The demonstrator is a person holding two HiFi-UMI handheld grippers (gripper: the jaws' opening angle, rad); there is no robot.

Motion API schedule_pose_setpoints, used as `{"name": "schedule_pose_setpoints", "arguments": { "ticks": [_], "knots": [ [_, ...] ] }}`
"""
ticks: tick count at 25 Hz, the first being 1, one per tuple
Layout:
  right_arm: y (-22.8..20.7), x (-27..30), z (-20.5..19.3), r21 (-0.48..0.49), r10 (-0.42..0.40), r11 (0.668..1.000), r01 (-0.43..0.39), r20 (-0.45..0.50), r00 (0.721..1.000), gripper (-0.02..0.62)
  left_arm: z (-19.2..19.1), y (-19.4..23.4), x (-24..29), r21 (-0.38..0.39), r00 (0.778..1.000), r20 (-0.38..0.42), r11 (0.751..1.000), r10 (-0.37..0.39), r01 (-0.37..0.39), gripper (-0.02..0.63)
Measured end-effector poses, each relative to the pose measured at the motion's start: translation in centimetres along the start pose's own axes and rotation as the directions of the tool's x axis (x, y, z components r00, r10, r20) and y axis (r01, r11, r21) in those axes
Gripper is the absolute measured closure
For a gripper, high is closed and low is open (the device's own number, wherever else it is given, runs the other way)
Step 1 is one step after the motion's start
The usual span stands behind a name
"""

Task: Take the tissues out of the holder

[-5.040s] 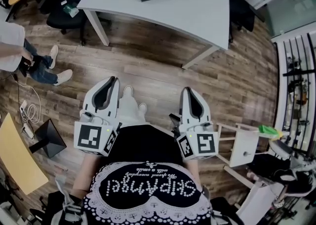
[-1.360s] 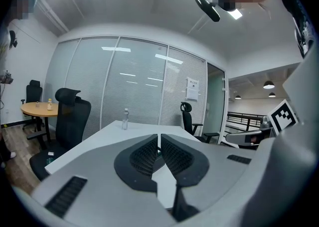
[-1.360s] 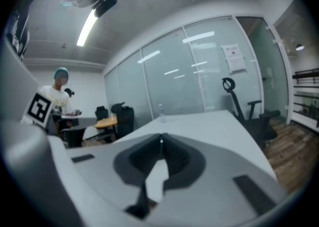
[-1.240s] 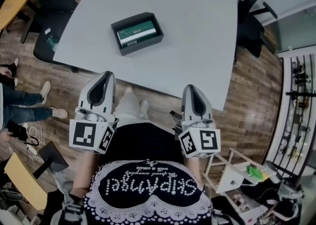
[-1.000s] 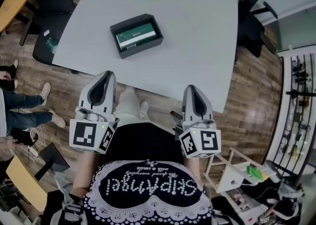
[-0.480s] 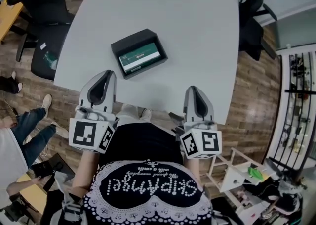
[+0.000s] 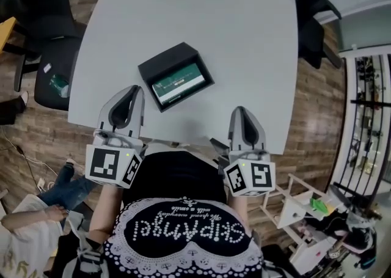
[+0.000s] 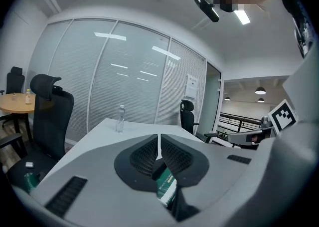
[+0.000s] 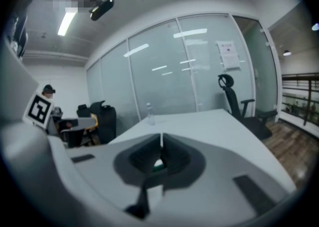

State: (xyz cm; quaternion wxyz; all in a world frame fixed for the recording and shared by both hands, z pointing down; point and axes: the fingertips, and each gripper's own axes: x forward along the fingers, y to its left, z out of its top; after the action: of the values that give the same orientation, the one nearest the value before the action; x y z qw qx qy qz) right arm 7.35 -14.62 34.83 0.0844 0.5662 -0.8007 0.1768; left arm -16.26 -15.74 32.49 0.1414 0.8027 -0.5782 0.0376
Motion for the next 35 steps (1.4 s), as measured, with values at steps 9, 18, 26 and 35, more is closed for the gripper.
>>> {"name": "schedule_pose_setpoints", "arguments": {
  "ticks": [9,18,26,35],
  "knots": [
    [0.8,1.4,-0.4,0.014,-0.055,0.998,0.056,-0.011,0.998,0.560,-0.6,2.0,1.8,-0.007,0.998,-0.036,0.998,-0.059,0.059,0.563],
    [0.4,2.4,0.0,0.009,-0.054,0.998,0.054,-0.017,0.998,0.560,-1.0,2.3,2.6,-0.010,0.996,-0.054,0.998,-0.069,0.069,0.563],
    [-0.4,3.0,0.2,0.003,-0.023,1.000,0.023,-0.042,0.999,0.560,-1.0,1.7,2.9,-0.014,0.997,-0.063,0.999,-0.047,0.046,0.561],
    [-1.1,3.3,0.3,0.005,0.003,1.000,-0.002,-0.054,0.999,0.560,-1.3,0.8,3.1,-0.004,0.995,-0.087,0.999,-0.047,0.046,0.560]
  ]
}}
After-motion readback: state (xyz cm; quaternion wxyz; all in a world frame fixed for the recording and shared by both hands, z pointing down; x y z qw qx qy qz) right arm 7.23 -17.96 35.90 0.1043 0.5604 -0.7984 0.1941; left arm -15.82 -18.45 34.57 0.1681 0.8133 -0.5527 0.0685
